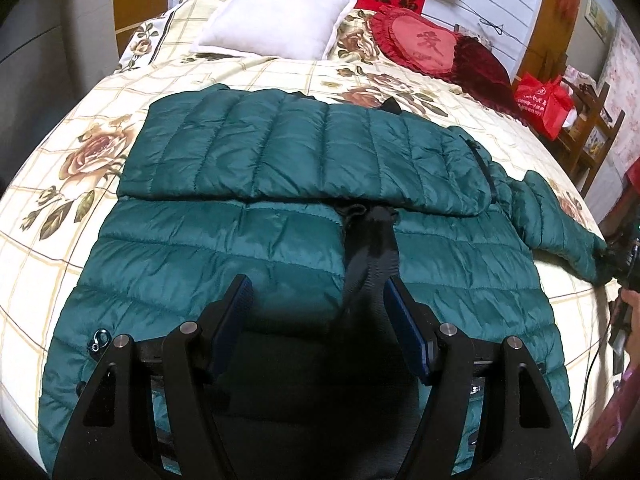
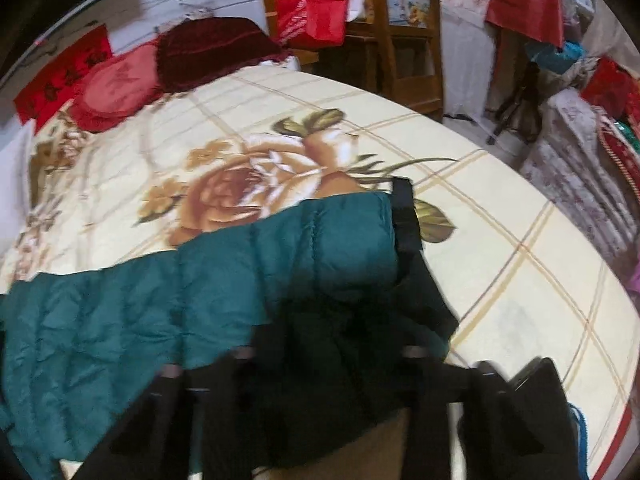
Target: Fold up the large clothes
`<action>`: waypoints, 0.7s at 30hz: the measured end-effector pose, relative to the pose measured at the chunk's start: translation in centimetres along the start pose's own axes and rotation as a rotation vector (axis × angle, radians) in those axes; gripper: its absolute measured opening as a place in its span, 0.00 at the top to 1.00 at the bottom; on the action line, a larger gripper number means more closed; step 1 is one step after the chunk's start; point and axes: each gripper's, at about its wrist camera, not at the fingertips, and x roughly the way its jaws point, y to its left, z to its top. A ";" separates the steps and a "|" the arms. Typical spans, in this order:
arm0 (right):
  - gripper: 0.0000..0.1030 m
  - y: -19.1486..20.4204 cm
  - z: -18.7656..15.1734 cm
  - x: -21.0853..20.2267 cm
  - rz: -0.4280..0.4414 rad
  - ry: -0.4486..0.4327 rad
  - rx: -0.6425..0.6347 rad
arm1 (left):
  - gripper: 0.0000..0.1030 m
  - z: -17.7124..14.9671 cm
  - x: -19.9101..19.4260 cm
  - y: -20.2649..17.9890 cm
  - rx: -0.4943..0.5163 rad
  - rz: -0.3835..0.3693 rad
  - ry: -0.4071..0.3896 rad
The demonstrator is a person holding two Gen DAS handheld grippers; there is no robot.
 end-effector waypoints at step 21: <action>0.96 21.0 -4.1 -18.3 0.515 -0.145 -0.361 | 0.34 0.7 -2.6 3.3 -0.013 0.052 -0.050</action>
